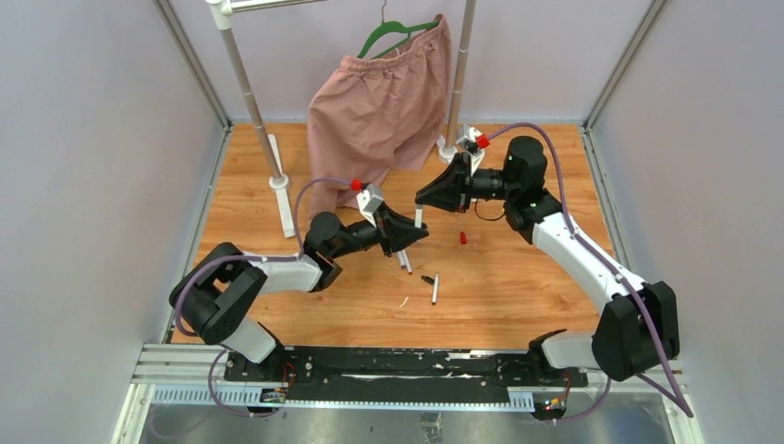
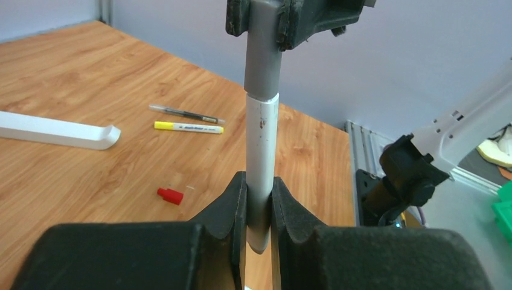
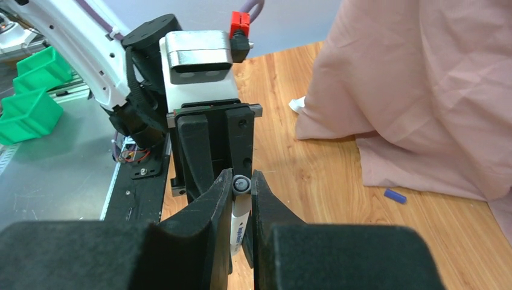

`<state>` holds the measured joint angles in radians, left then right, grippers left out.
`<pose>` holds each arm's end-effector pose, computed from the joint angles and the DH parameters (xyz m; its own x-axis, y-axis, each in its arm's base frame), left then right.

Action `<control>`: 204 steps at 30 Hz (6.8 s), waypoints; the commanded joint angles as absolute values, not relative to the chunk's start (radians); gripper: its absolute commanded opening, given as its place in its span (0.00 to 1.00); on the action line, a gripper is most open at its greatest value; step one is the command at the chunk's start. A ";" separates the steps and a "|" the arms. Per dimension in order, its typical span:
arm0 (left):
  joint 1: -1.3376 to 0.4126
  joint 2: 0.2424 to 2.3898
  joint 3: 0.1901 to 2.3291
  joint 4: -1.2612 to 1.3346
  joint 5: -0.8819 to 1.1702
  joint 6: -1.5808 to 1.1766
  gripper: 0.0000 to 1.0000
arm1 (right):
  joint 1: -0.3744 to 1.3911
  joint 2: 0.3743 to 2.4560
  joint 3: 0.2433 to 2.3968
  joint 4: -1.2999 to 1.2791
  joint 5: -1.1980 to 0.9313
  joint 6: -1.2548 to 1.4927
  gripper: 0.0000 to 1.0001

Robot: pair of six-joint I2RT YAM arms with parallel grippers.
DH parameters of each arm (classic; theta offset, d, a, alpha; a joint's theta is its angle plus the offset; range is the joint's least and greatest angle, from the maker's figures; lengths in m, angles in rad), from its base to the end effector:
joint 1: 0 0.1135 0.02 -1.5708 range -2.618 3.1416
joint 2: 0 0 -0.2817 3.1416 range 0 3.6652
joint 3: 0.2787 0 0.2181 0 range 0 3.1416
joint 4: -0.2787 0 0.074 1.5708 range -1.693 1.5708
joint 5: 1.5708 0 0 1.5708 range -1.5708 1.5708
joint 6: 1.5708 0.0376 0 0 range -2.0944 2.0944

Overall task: Insert the pens into the pen caps
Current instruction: Press the pen cap onto the pen.

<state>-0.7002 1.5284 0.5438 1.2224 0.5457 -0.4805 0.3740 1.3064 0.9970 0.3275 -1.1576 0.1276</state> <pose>0.1994 -0.1935 0.2785 -0.2731 -0.2865 -0.9183 0.9137 0.2212 -0.3408 0.2234 0.1247 0.3803 -0.1104 0.0116 -0.9938 -0.9931 0.0381 0.1108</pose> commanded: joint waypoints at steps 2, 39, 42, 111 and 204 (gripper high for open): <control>-0.653 1.358 0.643 1.423 0.442 -0.430 0.00 | 0.452 1.377 0.959 0.102 -1.264 0.111 0.00; -0.604 1.099 0.789 0.932 0.296 -0.057 0.00 | 0.545 1.484 1.001 0.018 -1.307 0.097 0.00; -0.618 1.059 0.809 0.831 0.255 0.038 0.00 | 0.558 1.502 1.037 -0.094 -1.281 0.016 0.00; -0.524 1.131 0.831 0.922 0.508 0.068 0.00 | 0.625 1.589 1.143 -0.475 -1.281 -0.171 0.00; -0.870 1.598 0.463 1.540 0.505 -0.511 0.00 | 0.433 1.169 0.915 -0.066 -1.303 -0.095 0.55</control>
<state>-0.8547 1.5867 0.4503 1.4963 0.5301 -0.5304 0.4187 1.1725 0.9298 -0.0864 -1.3277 -0.1074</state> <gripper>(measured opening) 0.193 0.560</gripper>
